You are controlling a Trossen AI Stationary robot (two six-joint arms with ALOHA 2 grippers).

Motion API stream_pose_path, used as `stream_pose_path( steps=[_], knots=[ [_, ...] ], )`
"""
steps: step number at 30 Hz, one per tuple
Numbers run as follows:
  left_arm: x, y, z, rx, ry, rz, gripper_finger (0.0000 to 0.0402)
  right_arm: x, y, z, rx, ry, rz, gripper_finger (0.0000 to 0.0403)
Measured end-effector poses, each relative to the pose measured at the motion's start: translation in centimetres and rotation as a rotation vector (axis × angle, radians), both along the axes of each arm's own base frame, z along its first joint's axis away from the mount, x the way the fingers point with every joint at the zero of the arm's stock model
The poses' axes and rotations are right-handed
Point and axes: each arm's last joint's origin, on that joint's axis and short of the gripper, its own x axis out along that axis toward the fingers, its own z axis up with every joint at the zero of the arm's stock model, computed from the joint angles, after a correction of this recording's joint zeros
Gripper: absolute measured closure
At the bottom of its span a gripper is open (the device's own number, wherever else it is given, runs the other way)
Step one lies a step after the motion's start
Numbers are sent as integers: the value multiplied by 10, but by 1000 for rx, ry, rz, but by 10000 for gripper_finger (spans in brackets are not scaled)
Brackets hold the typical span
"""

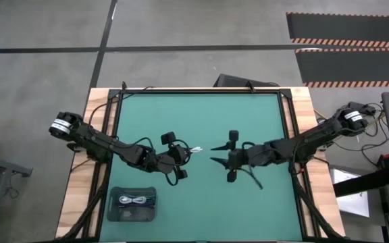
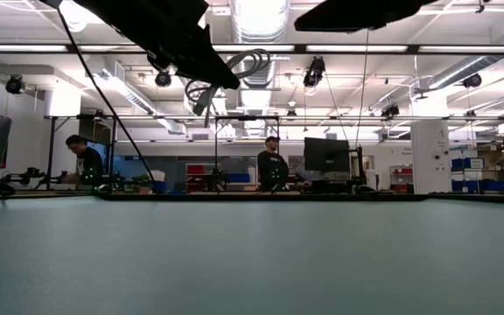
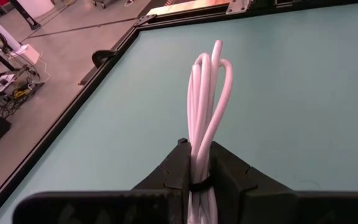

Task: Pick and place USB-C Cables
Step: Put the white charger cable into the black bin

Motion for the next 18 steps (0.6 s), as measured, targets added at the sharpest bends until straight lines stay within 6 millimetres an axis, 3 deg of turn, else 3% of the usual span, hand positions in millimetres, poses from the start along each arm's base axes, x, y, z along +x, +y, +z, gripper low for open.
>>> stream_pose_path(
  steps=[6, 11, 18],
  knots=[
    [0, 0, 0, 0, -1, 0, 375, -30, -20, -1, 54, -110, -32, 270],
    [0, 0, 2, 0, -5, -5, 375, -51, -35, -13, 117, -186, -74, 275],
    [6, -3, 14, 13, -7, -79, 375, -61, -56, -30, 194, -255, -66, 274]
  ],
)
